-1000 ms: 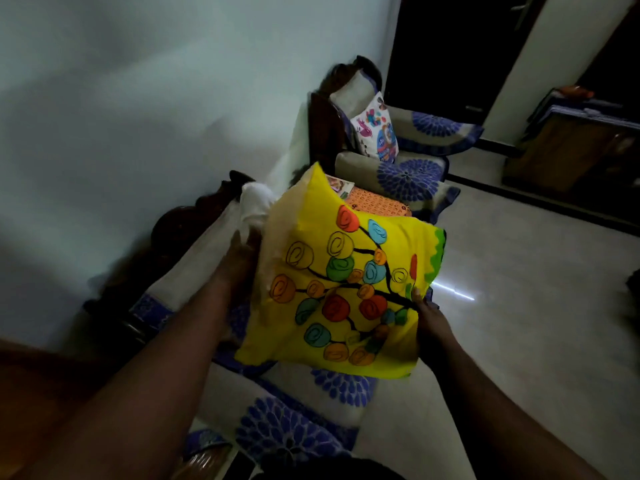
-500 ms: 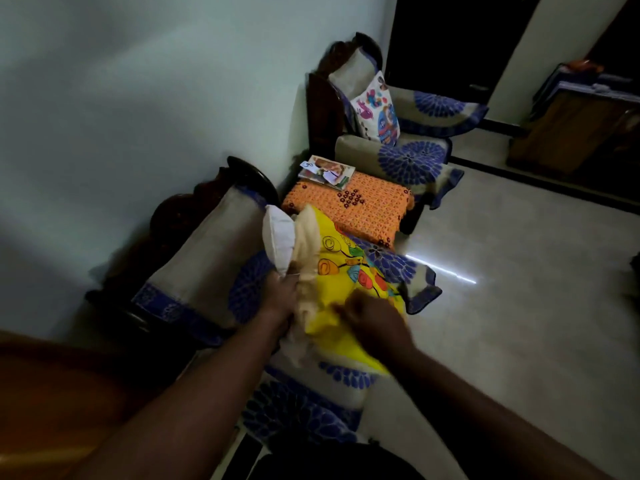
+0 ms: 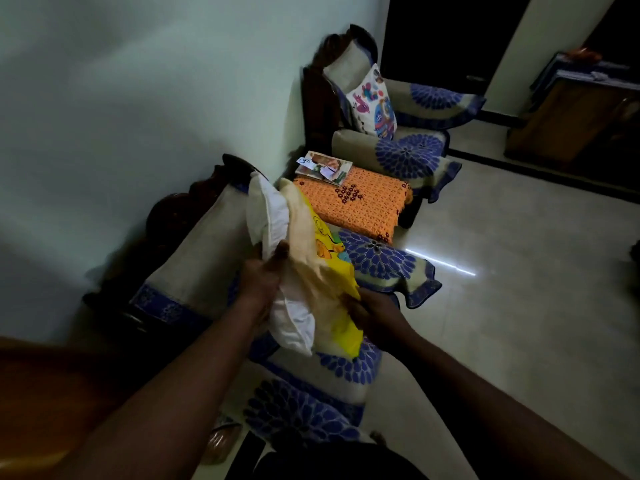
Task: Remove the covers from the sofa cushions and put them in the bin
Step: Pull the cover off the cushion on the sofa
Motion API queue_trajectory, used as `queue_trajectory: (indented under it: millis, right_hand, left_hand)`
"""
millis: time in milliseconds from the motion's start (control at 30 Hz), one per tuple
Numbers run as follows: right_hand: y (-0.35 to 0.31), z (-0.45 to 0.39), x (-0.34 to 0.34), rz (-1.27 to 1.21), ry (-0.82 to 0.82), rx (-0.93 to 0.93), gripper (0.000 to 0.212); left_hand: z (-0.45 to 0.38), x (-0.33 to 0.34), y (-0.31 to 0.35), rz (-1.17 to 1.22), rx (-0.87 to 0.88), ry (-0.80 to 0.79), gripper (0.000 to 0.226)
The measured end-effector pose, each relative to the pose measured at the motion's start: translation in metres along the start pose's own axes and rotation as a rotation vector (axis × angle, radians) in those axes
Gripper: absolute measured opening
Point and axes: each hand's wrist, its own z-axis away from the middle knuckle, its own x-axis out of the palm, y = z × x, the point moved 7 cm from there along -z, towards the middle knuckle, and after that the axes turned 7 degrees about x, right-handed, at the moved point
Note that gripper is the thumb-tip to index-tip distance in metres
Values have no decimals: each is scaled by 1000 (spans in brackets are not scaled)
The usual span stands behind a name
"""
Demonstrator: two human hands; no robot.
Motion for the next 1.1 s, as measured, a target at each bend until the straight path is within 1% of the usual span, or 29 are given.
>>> queue_trajectory:
  millis: [33, 67, 133, 167, 200, 233, 267, 300, 333, 367, 400, 433, 467, 500, 533, 600, 633, 667, 700, 733, 767, 800, 833, 867, 900, 967, 1033, 1100]
  right_hand:
    - [1, -1, -9, 53, 97, 18, 23]
    - [8, -3, -19, 110, 194, 63, 26]
    - [19, -5, -35, 237, 333, 173, 40]
    - [18, -6, -39, 268, 356, 200, 38]
    - [13, -9, -39, 266, 356, 211, 33]
    - [-1, -10, -37, 235, 327, 202, 32]
    - [-17, -15, -33, 206, 284, 172, 43]
    - [-36, -18, -26, 215, 238, 127, 58]
    - [-49, -22, -18, 260, 191, 105, 68]
    - [-56, -23, -11, 336, 165, 97, 69]
    - [-54, -25, -5, 403, 166, 99, 62]
    - [-44, -25, -6, 421, 196, 108, 49]
    - [-32, -23, -12, 369, 236, 130, 35]
    - [-17, -19, -20, 313, 274, 162, 26]
    - [-3, -16, -27, 289, 293, 180, 23]
    - [10, -19, -29, 298, 271, 175, 24]
    - [8, -22, -28, 262, 268, 162, 24]
    - [2, -23, -25, 192, 290, 135, 26]
    - [-11, -19, -25, 126, 360, 71, 31]
    - [-25, -8, -26, 106, 462, -7, 38]
    - [-39, 5, -26, 144, 560, -114, 45]
    - [-49, 19, -20, 244, 615, -224, 50]
    - [-54, 29, -9, 386, 621, -321, 57]
    - [-52, 32, 3, 518, 589, -365, 61]
    - [-47, 30, 12, 616, 559, -367, 62]
    - [-44, 18, 12, 690, 564, -347, 53]
    - [-50, 8, 8, 696, 570, -393, 34]
    - [-55, 1, 2, 692, 576, -460, 24]
  left_hand:
    - [-1, -4, 2, -14, 2, -2, 57]
    - [-2, -5, 5, -38, 12, -10, 61]
    - [2, -6, 6, -51, 21, -24, 49]
    - [5, -5, 3, -32, 18, -28, 40]
    - [8, -5, 0, -20, 26, -31, 32]
    - [12, -5, -2, -14, 42, -42, 27]
    - [16, -3, -3, -9, 48, -65, 25]
    - [19, -1, -3, 1, 36, -89, 23]
    - [22, 2, 0, 12, 12, -106, 22]
    - [24, 5, 4, 20, -5, -120, 21]
    - [23, 5, 8, 23, -27, -117, 20]
    - [21, 4, 9, 27, -46, -110, 18]
    - [18, -1, 11, 44, -68, -88, 19]
    - [14, -7, 13, 71, -78, -65, 22]
    - [10, -13, 17, 115, -75, -36, 23]
    - [1, -18, 24, 125, -46, 0, 22]
    - [-5, -18, 25, 109, -35, 10, 27]
    - [-10, -15, 28, 104, -37, 17, 35]
    - [-17, -14, 30, 97, -33, 32, 42]
    - [-23, -16, 31, 108, -40, 62, 49]
    - [-30, -19, 28, 114, -65, 95, 54]
    - [-36, -23, 23, 112, -107, 120, 59]
    - [-40, -27, 17, 114, -158, 133, 63]
    - [-43, -27, 11, 145, -213, 134, 65]
    - [-44, -24, 7, 196, -264, 117, 65]
    - [-37, -19, 6, 270, -344, 121, 67]
    - [-34, -16, 4, 294, -399, 124, 67]
    - [-35, -14, 2, 284, -398, 129, 63]
